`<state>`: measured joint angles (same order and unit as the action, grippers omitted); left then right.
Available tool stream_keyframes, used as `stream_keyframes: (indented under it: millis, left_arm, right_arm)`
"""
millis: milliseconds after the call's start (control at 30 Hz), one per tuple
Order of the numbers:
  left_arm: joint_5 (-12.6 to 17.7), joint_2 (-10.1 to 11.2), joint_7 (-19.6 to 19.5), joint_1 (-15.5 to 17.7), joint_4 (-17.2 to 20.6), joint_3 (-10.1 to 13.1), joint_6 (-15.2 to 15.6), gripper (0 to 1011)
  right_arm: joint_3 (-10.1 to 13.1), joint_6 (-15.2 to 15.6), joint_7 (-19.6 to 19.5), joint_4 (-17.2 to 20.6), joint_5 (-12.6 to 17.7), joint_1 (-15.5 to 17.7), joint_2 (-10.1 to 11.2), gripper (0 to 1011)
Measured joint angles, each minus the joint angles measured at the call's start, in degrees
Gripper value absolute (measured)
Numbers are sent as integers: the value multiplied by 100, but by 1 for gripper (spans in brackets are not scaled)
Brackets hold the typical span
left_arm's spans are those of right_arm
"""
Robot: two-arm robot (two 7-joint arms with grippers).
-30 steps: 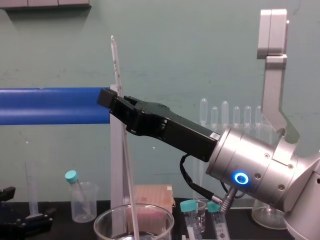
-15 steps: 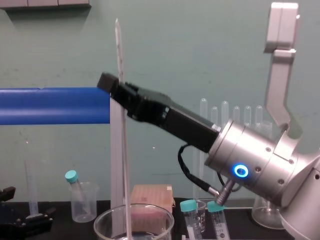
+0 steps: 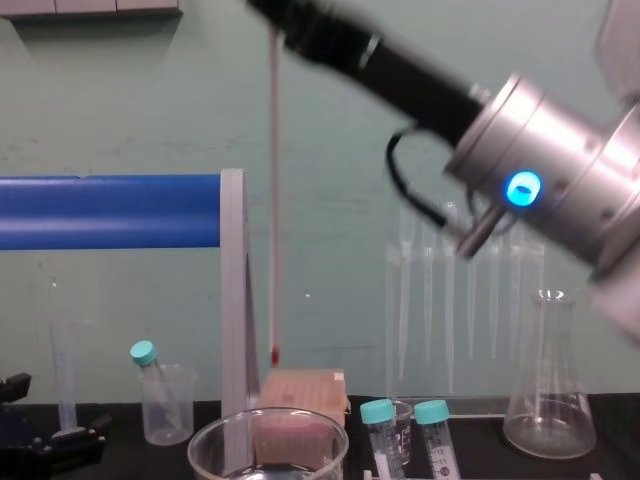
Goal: Hold the thermometer with one hand and immerse one end into the beaker, then reinsert it into the test tube rack.
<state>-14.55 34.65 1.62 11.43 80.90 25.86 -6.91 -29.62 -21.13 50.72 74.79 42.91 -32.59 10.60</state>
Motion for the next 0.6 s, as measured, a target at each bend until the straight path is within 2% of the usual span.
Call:
stream_keyframes:
  millis: [67,133,167,367,467,567,600]
  left_arm:
    - [0,0,0,0,0,0,0,1008]
    - [0,0,0,0,0,0,0,1008]
    - [0,0,0,0,0,0,0,1008]
    - [0,0,0,0,0,0,0,1008]
    - [0,0,0,0,0,0,0,1008]
    - [0,0,0,0,0,1,0,1008]
    - [0,0,0,0,0,0,0,1008]
  right_arm:
    - [47,-28,-56,141,-13,-1,56,56]
    - [176,-81,-213,429,-37,35,201,55]
    - [176,-81,-213,429,-37,35,201,55]
    - [524,-110,-651,982,-152,344,619,55]
    - [725,-67,-918,1261,-248,608,879,55]
    - [1022,35,-1264,1644,-392,1032,1223,55]
    - [1022,35,-1264,1644,-392,1032,1223,55]
